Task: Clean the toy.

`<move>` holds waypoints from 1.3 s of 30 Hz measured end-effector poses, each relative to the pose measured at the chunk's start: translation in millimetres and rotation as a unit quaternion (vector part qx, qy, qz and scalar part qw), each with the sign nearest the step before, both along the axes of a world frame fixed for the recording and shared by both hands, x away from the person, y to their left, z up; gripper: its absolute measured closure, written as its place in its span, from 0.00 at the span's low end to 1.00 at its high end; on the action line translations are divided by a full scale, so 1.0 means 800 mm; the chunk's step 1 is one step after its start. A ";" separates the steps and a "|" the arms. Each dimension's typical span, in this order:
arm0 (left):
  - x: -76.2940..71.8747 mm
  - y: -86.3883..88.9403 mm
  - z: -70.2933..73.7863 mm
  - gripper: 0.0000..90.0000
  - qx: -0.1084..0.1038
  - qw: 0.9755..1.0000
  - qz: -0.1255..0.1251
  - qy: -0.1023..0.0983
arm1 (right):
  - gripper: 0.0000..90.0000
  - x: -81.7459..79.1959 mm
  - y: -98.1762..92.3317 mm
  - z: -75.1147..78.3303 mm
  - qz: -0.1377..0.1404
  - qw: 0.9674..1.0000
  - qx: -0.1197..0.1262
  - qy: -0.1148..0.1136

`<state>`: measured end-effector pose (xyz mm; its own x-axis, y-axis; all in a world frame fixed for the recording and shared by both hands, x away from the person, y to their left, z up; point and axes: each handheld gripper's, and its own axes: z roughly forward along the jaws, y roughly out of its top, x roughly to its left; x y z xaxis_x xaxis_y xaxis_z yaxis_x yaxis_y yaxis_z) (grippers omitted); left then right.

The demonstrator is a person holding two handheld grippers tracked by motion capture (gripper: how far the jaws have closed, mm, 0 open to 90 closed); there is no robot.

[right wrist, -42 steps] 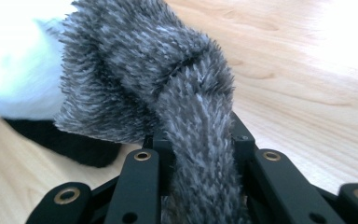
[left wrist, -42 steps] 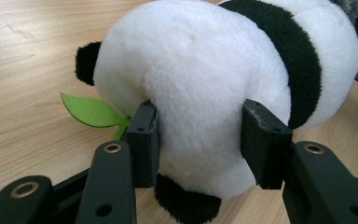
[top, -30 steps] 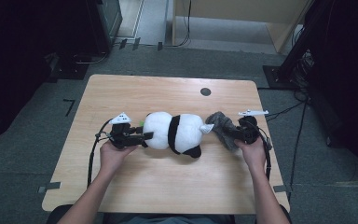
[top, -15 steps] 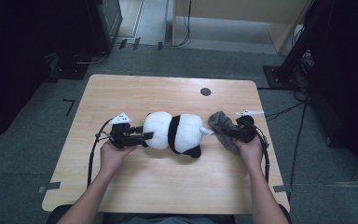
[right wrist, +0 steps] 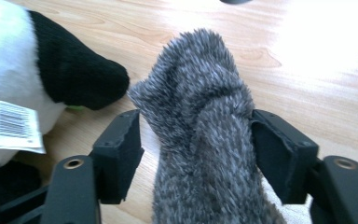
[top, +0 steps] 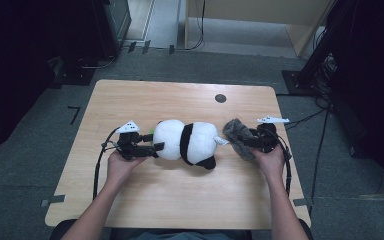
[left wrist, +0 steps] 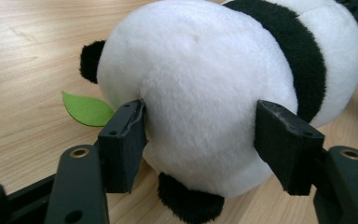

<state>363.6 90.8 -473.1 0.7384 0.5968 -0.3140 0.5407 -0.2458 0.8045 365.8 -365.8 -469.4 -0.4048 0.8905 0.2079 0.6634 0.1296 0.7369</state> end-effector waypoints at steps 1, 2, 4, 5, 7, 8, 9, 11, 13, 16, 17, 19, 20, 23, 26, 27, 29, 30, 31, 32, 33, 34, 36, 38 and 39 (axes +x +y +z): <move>0.000 0.000 0.000 0.36 -0.001 1.000 0.000 0.000 | 0.33 -0.001 0.001 0.002 0.001 1.000 0.001 -0.006; 0.000 0.000 0.000 0.36 -0.003 1.000 -0.002 0.001 | 0.31 -0.003 0.002 0.005 0.000 1.000 0.006 -0.009; 0.001 0.000 -0.001 0.33 -0.001 1.000 -0.003 0.002 | 0.30 -0.008 0.005 0.011 0.005 1.000 0.009 -0.020; 0.001 0.000 -0.001 0.33 -0.001 1.000 -0.003 0.002 | 0.29 -0.010 0.007 0.014 0.005 1.000 0.011 -0.023; 0.001 0.000 -0.001 0.31 0.001 1.000 -0.003 0.001 | 0.29 -0.015 0.010 0.018 0.013 0.999 0.012 -0.028; 0.001 0.001 -0.001 0.30 0.001 1.000 -0.005 0.003 | 0.29 -0.016 0.012 0.019 0.016 0.999 0.012 -0.030; 0.001 0.001 0.000 0.29 0.000 1.000 -0.006 0.006 | 0.28 -0.018 0.014 0.020 0.018 0.999 0.014 -0.030; 0.000 0.000 0.000 0.27 0.004 1.000 -0.010 0.007 | 0.28 -0.023 0.020 0.024 0.026 0.999 0.019 -0.032; -0.002 -0.001 0.001 0.25 0.009 1.000 -0.013 0.002 | 0.28 -0.027 0.026 0.027 0.033 0.999 0.017 -0.035; -0.003 -0.002 0.002 0.23 0.012 1.000 -0.013 0.000 | 0.27 -0.033 0.037 0.031 0.045 0.998 0.015 -0.042; -0.004 -0.002 0.002 0.23 0.013 1.000 -0.013 0.001 | 0.27 -0.035 0.040 0.032 0.049 0.998 0.016 -0.046; -0.004 -0.002 0.002 0.23 0.012 1.000 -0.015 0.002 | 0.27 -0.038 0.046 0.035 0.056 0.997 0.018 -0.049; -0.005 -0.003 0.002 0.23 0.014 1.000 -0.016 0.001 | 0.27 -0.040 0.049 0.036 0.060 0.997 0.020 -0.050; -0.006 -0.004 0.002 0.23 0.017 1.000 -0.018 -0.001 | 0.30 -0.045 0.056 0.038 0.074 0.996 0.024 -0.051; -0.008 -0.005 0.000 0.23 0.012 1.000 -0.016 -0.004 | 0.29 -0.051 0.064 0.040 0.085 0.994 0.034 -0.052; -0.008 -0.005 0.000 0.23 0.011 1.000 -0.015 -0.003 | 0.27 -0.052 0.067 0.041 0.089 0.994 0.036 -0.054; -0.008 -0.003 0.001 0.23 0.007 1.000 -0.014 -0.003 | 0.24 -0.056 0.075 0.042 0.097 0.993 0.035 -0.059; -0.008 -0.003 0.001 0.23 0.003 1.000 -0.012 -0.003 | 0.23 -0.057 0.079 0.042 0.098 0.993 0.033 -0.059; -0.008 -0.003 0.001 0.23 0.002 1.000 -0.010 -0.004 | 0.22 -0.058 0.083 0.042 0.107 0.992 0.032 -0.060; -0.008 -0.003 0.001 0.23 0.001 1.000 -0.011 -0.004 | 0.21 -0.059 0.087 0.041 0.115 0.991 0.031 -0.058; -0.008 -0.003 0.001 0.23 0.001 1.000 -0.011 -0.004 | 0.19 -0.059 0.090 0.041 0.121 0.991 0.028 -0.058; -0.008 -0.003 0.000 0.23 0.002 1.000 -0.011 -0.004 | 0.18 -0.060 0.094 0.040 0.127 0.990 0.028 -0.058; -0.008 -0.004 0.000 0.23 0.003 1.000 -0.013 -0.004 | 0.15 -0.060 0.099 0.038 0.136 0.988 0.033 -0.059; -0.008 -0.006 -0.001 0.23 0.002 1.000 -0.013 -0.005 | 0.14 -0.059 0.103 0.037 0.142 0.987 0.039 -0.059; -0.008 -0.007 -0.001 0.23 0.002 1.000 -0.012 -0.006 | 0.14 -0.058 0.105 0.036 0.143 0.987 0.038 -0.061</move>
